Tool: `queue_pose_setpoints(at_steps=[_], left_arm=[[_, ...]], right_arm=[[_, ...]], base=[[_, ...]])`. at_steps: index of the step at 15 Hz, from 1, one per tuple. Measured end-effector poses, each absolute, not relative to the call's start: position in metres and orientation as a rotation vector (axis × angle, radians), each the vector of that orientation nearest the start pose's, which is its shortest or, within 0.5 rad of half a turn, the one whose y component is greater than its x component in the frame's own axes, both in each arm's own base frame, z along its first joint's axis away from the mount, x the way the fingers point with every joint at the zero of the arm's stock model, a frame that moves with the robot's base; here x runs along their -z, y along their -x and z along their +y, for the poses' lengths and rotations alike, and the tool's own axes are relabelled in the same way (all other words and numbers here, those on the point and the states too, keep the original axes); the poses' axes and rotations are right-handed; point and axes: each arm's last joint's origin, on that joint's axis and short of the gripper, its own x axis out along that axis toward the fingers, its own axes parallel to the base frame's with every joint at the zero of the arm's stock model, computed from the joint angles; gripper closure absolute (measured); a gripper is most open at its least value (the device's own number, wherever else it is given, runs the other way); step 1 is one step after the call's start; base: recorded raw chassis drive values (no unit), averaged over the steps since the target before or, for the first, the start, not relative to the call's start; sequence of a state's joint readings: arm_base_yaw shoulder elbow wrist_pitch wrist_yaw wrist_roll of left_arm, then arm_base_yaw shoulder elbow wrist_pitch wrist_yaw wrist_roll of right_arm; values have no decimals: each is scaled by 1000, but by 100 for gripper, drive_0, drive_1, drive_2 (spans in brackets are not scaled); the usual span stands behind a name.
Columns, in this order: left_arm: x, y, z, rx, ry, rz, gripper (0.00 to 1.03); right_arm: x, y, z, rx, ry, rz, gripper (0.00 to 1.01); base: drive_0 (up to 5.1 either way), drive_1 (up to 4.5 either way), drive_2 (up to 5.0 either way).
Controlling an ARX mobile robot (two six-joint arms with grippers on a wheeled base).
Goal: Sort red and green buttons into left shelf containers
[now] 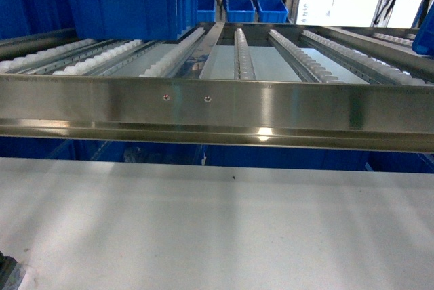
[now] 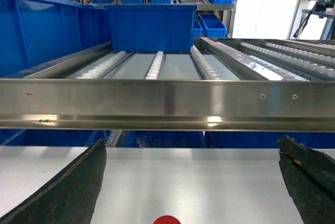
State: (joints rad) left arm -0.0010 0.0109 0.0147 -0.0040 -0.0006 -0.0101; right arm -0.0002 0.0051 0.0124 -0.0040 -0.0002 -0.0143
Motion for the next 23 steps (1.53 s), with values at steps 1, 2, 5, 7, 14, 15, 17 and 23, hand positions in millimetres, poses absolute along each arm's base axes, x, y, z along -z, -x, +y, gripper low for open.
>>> queue_pose_setpoints(at_steps=[1,2,5,7,14,15,17,23], left_arm=[[-167,-97,0,0,10,0,5],[-167,-97,0,0,10,0,5],[-167,-97,0,0,10,0,5],[-167,-97,0,0,10,0,5],[-169,-123,15,39,10,11,5],[-166,-132,16,65,19,61,5],[-183,-165,13,113,16,119,5],[-185,-234,-2,188,-20,268,5]], right_arm=[[-167,-97,0,0,14,-3,3],[-167,-97,0,0,14,-3,3],[-167,-97,0,0,14,-3,3],[-167,-97,0,0,14,-3,3],[-166,-113,9,-16,53,47,3],[-170,-124,10,-28,68,75,3],[-181,-159,7,-26,77,151,3],[-130,-223,7,-98,129,600,3]], base=[[0,0,0],[0,0,0],[0,0,0],[0,0,0],[0,0,0],[0,0,0],[0,0,0],[0,0,0]])
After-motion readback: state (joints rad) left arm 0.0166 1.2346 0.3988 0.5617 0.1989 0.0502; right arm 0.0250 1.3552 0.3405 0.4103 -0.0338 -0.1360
